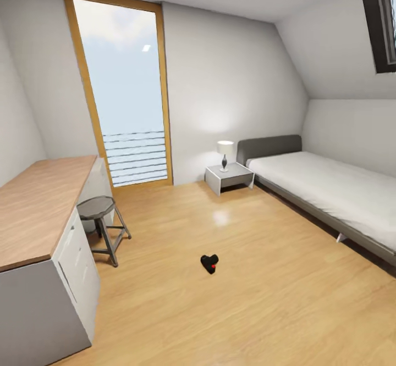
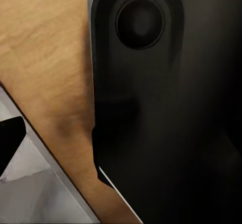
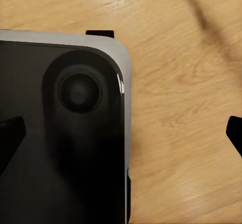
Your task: Attach the digital camera to the camera tripod in the bedroom.
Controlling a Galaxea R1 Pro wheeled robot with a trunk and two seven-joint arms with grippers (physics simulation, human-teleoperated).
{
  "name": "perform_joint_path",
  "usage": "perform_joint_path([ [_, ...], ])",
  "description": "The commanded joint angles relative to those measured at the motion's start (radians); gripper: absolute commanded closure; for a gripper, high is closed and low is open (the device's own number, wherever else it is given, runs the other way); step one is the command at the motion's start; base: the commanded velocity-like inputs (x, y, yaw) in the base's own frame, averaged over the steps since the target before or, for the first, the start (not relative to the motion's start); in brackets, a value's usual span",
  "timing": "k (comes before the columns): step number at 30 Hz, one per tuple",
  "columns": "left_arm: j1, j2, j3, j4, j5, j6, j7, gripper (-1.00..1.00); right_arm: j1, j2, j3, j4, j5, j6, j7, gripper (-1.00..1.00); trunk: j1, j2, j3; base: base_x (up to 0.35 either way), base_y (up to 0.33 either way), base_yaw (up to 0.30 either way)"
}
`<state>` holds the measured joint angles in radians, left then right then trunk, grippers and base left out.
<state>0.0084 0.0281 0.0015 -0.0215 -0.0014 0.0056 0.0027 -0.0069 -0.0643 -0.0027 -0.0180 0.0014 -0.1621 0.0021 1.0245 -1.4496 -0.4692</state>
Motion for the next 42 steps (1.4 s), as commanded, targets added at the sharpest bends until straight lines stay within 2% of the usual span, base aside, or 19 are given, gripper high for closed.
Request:
perform_joint_path([
  [1,0.001,0.0,0.0,-0.002,0.0,0.001,0.0,-1.0,-0.001,0.0,0.0,0.001,0.0,-0.004,0.0,-1.0,0.0,0.0,-0.001,0.271,0.227,-0.3],
  [16,0.001,0.0,0.0,-0.002,0.0,0.001,0.0,-1.0,-0.001,0.0,0.0,0.002,0.0,-0.004,-0.003,-1.0,0.0,0.0,-0.001,0.276,0.218,-0.3],
  [42,0.001,0.0,0.0,-0.003,0.0,0.0,0.0,-1.0,-0.001,0.0,0.001,0.002,0.001,-0.004,-0.003,-1.0,0.0,0.0,-0.001,0.31,0.153,-0.3],
])
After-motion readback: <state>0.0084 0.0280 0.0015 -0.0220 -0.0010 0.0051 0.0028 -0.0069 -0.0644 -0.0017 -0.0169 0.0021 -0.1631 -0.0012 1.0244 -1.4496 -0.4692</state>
